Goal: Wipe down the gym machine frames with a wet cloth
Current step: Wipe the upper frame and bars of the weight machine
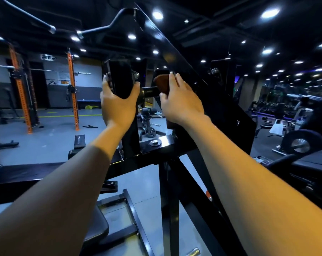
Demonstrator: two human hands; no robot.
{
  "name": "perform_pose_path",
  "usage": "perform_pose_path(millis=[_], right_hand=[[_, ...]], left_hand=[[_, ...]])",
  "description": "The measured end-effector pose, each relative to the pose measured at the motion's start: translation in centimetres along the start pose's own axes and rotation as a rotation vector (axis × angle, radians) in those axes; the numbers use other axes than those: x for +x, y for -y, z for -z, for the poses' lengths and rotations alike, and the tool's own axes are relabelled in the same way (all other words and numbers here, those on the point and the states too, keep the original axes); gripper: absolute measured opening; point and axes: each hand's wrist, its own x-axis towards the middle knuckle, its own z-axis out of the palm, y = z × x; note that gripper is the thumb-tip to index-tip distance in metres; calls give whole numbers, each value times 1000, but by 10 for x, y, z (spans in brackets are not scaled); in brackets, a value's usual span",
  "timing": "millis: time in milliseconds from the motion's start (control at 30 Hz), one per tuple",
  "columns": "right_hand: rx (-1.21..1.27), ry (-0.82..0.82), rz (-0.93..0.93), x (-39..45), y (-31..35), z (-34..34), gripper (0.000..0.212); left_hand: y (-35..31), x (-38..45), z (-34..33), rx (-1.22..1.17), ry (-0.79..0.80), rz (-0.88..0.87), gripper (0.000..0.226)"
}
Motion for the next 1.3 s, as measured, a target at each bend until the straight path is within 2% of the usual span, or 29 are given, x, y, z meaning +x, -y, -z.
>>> perform_pose_path(millis=[100,300,533,667,833,900,1100,1300], right_hand=[[-18,-5,-3,-3,3,0,72],[-116,-35,13,-68,-20,1,70],[67,6,6,29,8,1,65],[55,-54,35,13,8,-1,56],[-109,-17,23,-56,-11,5,60],[-92,-29,18,-49,-11,4,61],[-61,32,26,40,18,-2,66],[-179,20,118,-27,-6,-4,84]], left_hand=[[-1,1,2,96,-24,-34,100],[4,4,2,82,-31,-34,106],[2,-1,-2,118,-76,-54,93],[2,-1,-1,140,-89,-61,93],[5,0,-3,119,-100,-54,98],[6,0,-4,115,-98,-59,97],[2,-3,-1,157,-99,-62,93],[4,-2,0,131,-78,-51,95]])
